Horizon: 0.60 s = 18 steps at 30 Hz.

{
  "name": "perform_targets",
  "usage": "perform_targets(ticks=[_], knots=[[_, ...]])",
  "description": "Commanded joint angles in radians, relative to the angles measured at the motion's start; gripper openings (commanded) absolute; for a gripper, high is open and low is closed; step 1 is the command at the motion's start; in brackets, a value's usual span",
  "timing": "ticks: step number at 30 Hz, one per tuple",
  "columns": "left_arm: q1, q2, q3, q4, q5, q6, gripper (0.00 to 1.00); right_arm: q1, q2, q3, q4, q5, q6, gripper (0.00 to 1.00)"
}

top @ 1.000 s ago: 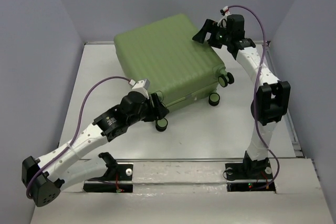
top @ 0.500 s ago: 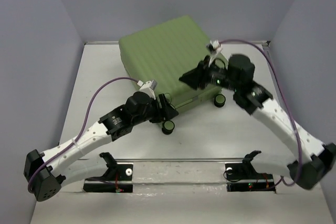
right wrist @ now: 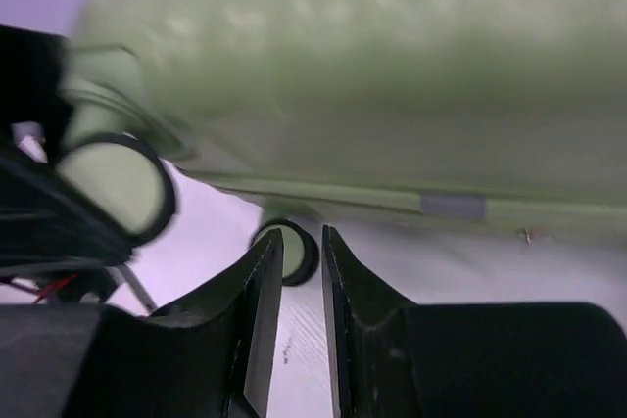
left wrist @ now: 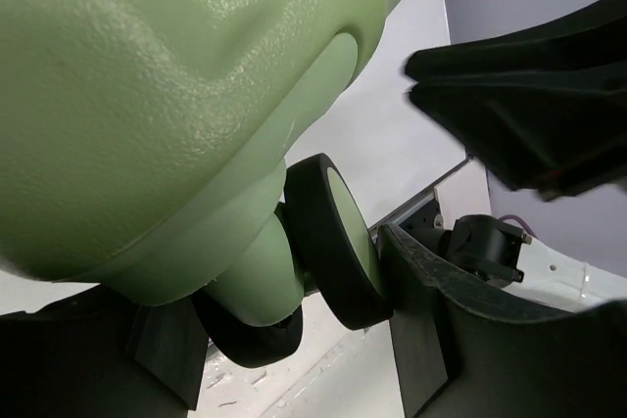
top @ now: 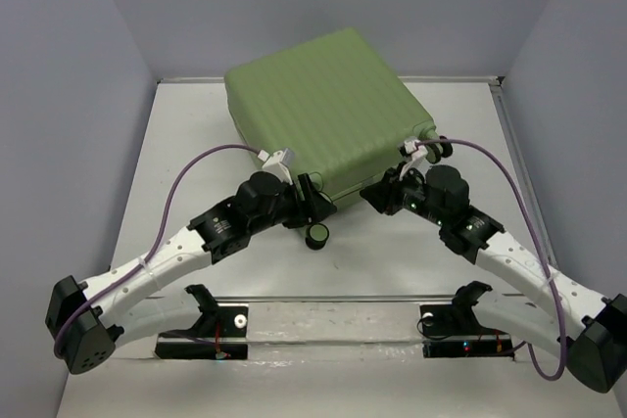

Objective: Pack the luggage

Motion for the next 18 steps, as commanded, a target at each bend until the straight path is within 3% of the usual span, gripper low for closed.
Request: perform_targets(ticks=[1, 4, 7, 18], knots=[[-0.031, -0.09, 0.027, 0.4, 0.062, 0.114, 0.06, 0.005, -0.068, -0.174, 0.141, 0.165, 0.031, 0.32], [-0.031, -0.104, 0.017, 0.401, 0.065, 0.103, 0.06, 0.005, -0.115, -0.267, 0.193, 0.23, 0.036, 0.37], [-0.031, -0.127, -0.005, 0.412, 0.07, 0.087, 0.06, 0.005, -0.065, -0.284, 0.232, 0.308, 0.013, 0.44], [-0.031, -0.152, -0.03, 0.412, 0.094, 0.072, 0.06, -0.072, 0.128, -0.244, 0.381, 0.34, -0.075, 0.47]])
